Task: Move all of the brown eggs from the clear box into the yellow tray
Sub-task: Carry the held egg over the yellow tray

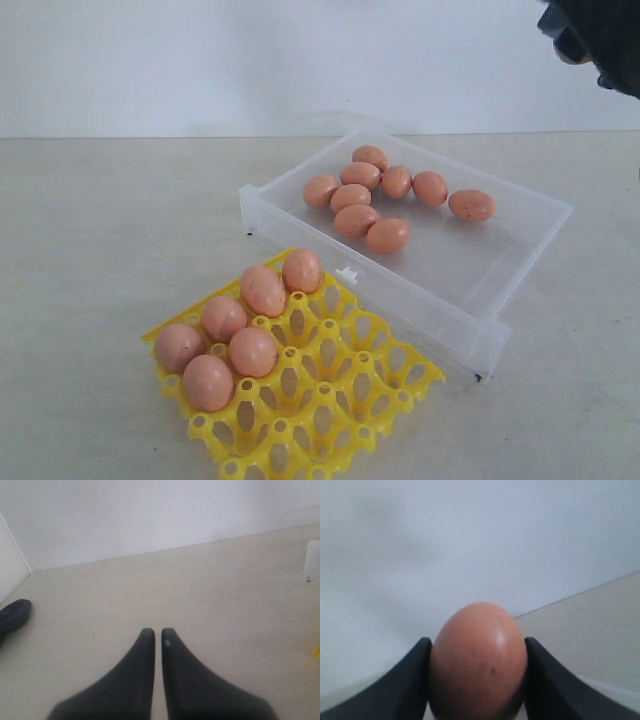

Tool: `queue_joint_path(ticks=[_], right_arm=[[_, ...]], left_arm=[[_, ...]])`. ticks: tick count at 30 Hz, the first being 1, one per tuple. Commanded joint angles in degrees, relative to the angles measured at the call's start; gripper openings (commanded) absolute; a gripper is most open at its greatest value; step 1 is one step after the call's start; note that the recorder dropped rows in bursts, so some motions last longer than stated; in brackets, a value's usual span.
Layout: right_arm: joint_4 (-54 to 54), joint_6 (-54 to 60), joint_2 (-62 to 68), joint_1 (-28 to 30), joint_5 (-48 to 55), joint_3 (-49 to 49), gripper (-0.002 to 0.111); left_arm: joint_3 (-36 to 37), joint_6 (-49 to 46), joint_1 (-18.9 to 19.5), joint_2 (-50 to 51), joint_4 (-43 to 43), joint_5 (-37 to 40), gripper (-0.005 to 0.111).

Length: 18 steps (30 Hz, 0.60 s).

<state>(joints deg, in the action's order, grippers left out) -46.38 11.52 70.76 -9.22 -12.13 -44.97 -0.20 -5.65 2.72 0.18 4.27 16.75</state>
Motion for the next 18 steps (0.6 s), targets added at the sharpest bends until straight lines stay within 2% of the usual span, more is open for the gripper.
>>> queue_joint_path(ticks=[1, 3, 4, 5, 6, 8, 10, 11, 15, 18], right_arm=[[1.8, -21.8, 1.5, 0.0, -8.8, 0.3, 0.0], [7.8, -36.3, 4.6, 0.0, -11.6, 0.3, 0.0], [19.1, -47.3, 6.9, 0.0, -13.8, 0.3, 0.0], [28.2, -53.7, 8.4, 0.0, -16.0, 0.3, 0.0], [46.4, -65.0, 11.5, 0.0, -24.0, 0.3, 0.0], [70.5, -77.7, 17.1, 0.0, -41.9, 0.3, 0.0], [85.3, -81.5, 21.8, 0.0, -55.9, 0.3, 0.0], [90.3, -82.7, 23.5, 0.0, -57.8, 0.3, 0.0], [108.6, -85.5, 26.7, 0.0, -57.8, 0.3, 0.0], [118.3, -85.5, 27.3, -0.1, -57.2, 0.3, 0.0]], left_arm=[[0.2, 0.2, 0.1, -0.2, 0.1, 0.0, 0.004], [0.2, 0.2, 0.1, -0.2, 0.1, 0.0, 0.004], [0.2, 0.2, 0.1, -0.2, 0.1, 0.0, 0.004], [0.2, 0.2, 0.1, -0.2, 0.1, 0.0, 0.004], [0.2, 0.2, 0.1, -0.2, 0.1, 0.0, 0.004], [0.2, 0.2, 0.1, -0.2, 0.1, 0.0, 0.004], [0.2, 0.2, 0.1, -0.2, 0.1, 0.0, 0.004], [0.2, 0.2, 0.1, -0.2, 0.1, 0.0, 0.004], [0.2, 0.2, 0.1, -0.2, 0.1, 0.0, 0.004], [0.2, 0.2, 0.1, -0.2, 0.1, 0.0, 0.004]])
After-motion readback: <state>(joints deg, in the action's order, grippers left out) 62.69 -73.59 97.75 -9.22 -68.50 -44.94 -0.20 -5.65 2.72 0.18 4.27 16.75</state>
